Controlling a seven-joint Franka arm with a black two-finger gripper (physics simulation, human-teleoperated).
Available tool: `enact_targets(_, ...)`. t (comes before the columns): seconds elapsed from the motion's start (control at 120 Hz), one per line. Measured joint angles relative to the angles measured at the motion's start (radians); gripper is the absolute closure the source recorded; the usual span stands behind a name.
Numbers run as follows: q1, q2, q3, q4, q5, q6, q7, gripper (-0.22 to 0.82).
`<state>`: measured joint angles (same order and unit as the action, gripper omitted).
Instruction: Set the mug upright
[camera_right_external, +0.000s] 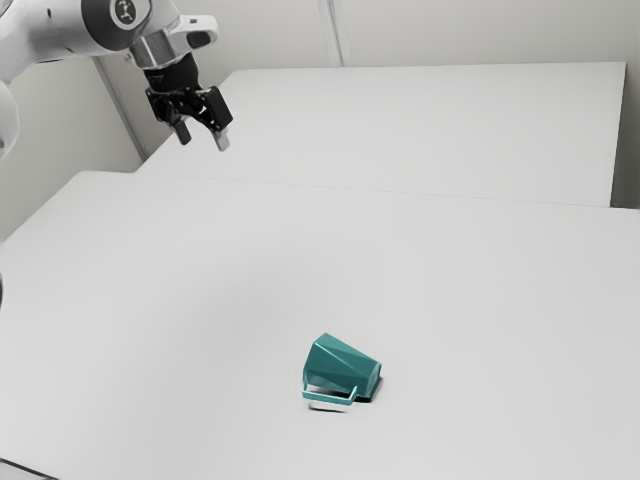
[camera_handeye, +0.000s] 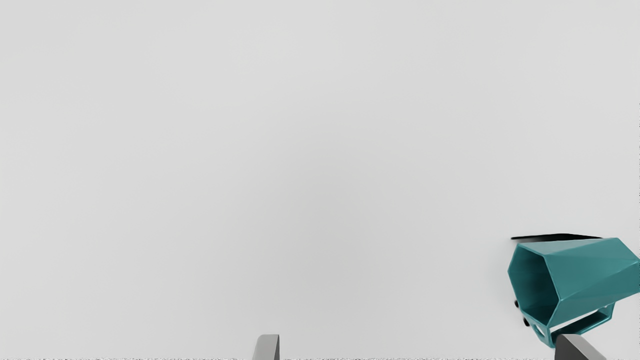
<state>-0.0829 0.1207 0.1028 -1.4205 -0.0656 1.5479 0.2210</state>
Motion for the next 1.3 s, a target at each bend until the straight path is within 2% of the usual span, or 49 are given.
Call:
enact_targets(0.308,0.001,-0.021,-0.001,-0.043,-0.011,-0.012,-0.003,0.0)
enact_targets(0.508,0.002,-0.12,0.0,-0.293,-0.23,0.035,-0.001,0.0)
enact_targets(0.65,-0.002,-0.196,0.011,-0.538,-0.4,0.147,0.032,0.0)
enact_targets(0.925,0.012,-0.247,0.002,-0.82,-0.544,0.34,0.086,0.0)
enact_targets(1.1,0.009,-0.248,-0.034,-0.936,-0.632,0.475,0.12,0.0)
enact_targets(1.3,0.004,-0.182,-0.095,-0.983,-0.753,0.612,0.157,0.0)
